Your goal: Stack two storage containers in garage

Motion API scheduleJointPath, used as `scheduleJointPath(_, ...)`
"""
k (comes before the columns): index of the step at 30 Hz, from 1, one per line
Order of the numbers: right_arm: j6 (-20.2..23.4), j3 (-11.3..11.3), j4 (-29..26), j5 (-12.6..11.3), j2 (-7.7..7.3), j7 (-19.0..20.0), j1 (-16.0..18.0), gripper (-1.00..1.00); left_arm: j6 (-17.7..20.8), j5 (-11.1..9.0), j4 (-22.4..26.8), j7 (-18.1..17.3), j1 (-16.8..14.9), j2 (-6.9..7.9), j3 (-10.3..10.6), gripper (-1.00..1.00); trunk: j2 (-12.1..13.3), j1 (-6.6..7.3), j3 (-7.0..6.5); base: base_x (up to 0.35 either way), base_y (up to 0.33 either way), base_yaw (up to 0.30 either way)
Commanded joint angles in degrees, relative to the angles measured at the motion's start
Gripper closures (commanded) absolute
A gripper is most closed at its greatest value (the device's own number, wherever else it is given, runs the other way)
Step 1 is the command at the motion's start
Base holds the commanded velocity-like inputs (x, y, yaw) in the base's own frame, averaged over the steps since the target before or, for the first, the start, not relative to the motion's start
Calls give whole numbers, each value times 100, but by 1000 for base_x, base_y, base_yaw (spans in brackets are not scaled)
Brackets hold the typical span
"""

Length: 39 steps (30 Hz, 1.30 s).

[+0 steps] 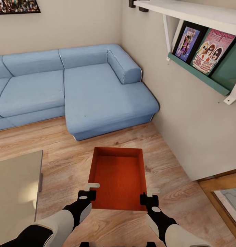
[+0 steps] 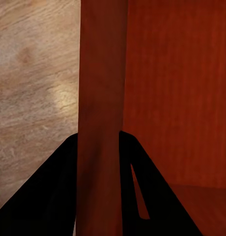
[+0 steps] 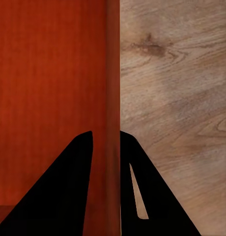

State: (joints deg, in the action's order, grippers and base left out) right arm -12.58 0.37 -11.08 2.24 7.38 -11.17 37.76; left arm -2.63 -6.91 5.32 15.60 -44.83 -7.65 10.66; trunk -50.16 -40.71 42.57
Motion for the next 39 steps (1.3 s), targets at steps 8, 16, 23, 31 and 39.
scheduleJointPath(8, 12, -154, 6, 71, 24, 8, 6, 100, -21, -40, -26, 135, 0, 8, -20, 100, -3, -1, -70, 0, 0, 3)
scheduleJointPath(16, 19, -155, 62, 68, 18, 5, 3, 100, -18, -47, -85, 144, 0, 9, -20, 100, -3, -1, -144, 0, 0, 58)
scheduleJointPath(23, 19, -158, 92, 66, 18, 3, 3, 100, -18, -109, -153, 145, 0, 25, -21, 100, -3, -1, -208, 0, 0, 74)
scheduleJointPath(31, 15, -160, 97, 66, 18, 3, -8, 100, -18, -256, -194, 145, 0, 25, -20, 100, -3, -1, -282, 0, 0, 78)
scheduleJointPath(39, 10, -160, 97, 66, 18, 1, -5, 100, -18, -267, -230, 149, 0, 19, -20, 100, -3, -1, -356, 0, 0, 83)
